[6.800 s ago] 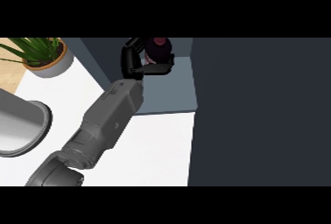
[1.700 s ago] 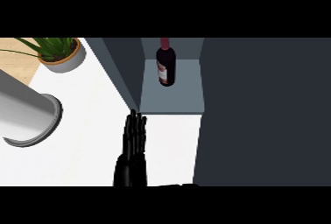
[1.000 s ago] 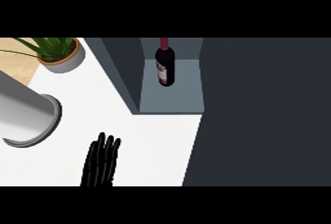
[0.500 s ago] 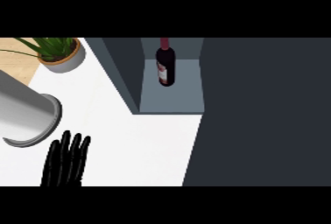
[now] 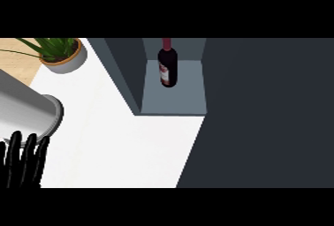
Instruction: Pick up the wine, place it into the cabinet and close the cabinet
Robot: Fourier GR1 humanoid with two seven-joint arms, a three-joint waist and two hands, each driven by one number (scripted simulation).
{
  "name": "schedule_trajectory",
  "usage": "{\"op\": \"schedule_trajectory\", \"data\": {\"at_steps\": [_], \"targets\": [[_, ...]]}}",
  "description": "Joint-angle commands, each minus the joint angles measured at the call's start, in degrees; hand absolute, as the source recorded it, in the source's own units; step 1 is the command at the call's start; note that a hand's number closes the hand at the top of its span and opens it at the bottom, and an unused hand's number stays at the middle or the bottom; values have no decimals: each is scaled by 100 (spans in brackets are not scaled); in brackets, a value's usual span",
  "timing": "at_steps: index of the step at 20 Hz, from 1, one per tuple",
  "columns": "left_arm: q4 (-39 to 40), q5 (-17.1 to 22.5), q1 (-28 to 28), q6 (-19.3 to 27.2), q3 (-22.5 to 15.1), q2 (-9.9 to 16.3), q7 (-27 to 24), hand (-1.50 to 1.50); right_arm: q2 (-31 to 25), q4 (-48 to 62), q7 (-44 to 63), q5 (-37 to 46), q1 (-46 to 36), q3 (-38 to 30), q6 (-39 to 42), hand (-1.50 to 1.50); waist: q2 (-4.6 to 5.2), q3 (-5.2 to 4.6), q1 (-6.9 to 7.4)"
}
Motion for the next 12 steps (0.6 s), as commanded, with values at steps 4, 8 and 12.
{"op": "schedule_trajectory", "data": {"at_steps": [4, 8, 12], "targets": [[203, 657, 326, -772, 1045, 407, 134, -150, -2, -879, 411, 529, -292, 1375, -885, 150, -1, -8, -17], [195, 504, 640, -1083, 1037, 348, -63, -150, -4, -491, 223, 1197, -581, 2210, -1578, 150, -7, -6, -1], [247, 915, 536, -1282, 1652, 599, 233, -150, -14, -403, 121, 1464, -581, 2471, -1795, 150, -15, -9, -28]]}}
